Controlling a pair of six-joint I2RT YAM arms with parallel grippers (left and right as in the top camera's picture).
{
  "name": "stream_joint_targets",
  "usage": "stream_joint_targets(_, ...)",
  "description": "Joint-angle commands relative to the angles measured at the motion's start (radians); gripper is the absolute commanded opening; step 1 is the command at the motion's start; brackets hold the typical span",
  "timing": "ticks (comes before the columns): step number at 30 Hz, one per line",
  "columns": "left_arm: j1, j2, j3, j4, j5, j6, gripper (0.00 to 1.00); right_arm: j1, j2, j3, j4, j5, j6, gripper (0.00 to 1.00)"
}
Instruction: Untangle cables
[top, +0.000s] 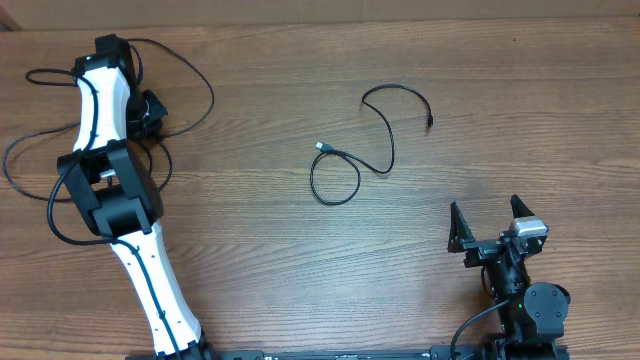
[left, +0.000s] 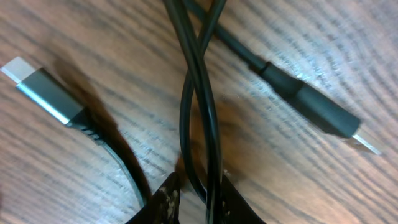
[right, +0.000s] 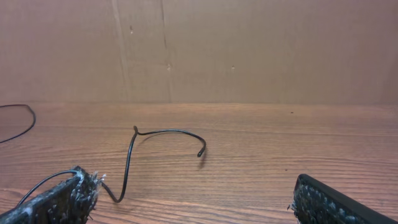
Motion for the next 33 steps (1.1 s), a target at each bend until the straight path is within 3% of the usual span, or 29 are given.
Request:
stream_joint_targets(1, 0.002, -0.043, 0.037, -0.028, -0.045, 0.000, 0.19, -0.002, -0.003, -0.010, 0.005, 0.005, -0.005, 1.00)
stream_joint_targets(7, 0.001, -0.055, 0.165, -0.116, -0.026, 0.000, 0.11, -0.002, -0.002, -0.010, 0.005, 0.005, -0.005, 1.00)
stream_joint_targets(9, 0.002, -0.055, 0.193, -0.151, -0.028, 0.000, 0.04, -0.002, -0.002, -0.010, 0.005, 0.005, -0.005, 1.00)
stream_joint_targets(16, 0.008, -0.055, 0.198, -0.200, -0.031, 0.000, 0.05, -0.002, -0.002, -0.010, 0.005, 0.005, -0.005, 1.00)
stream_joint_targets(17, 0.008, -0.055, 0.198, -0.201, -0.031, 0.000, 0.11, -0.002, -0.002, -0.010, 0.005, 0.005, -0.005, 1.00)
stream_joint_targets(19, 0.008, -0.054, 0.196, -0.201, -0.031, 0.001, 0.43, -0.002, -0.002, -0.010, 0.005, 0.005, -0.005, 1.00)
stream_joint_targets(27, 0.008, -0.054, 0.104, -0.127, -0.035, 0.043, 0.42, -0.002, -0.002, -0.010, 0.005, 0.005, -0.005, 1.00)
stream_joint_targets(33, 0.015, -0.054, 0.032, -0.019, -0.033, 0.042, 0.33, -0.002, -0.002, -0.010, 0.005, 0.005, -0.005, 1.00)
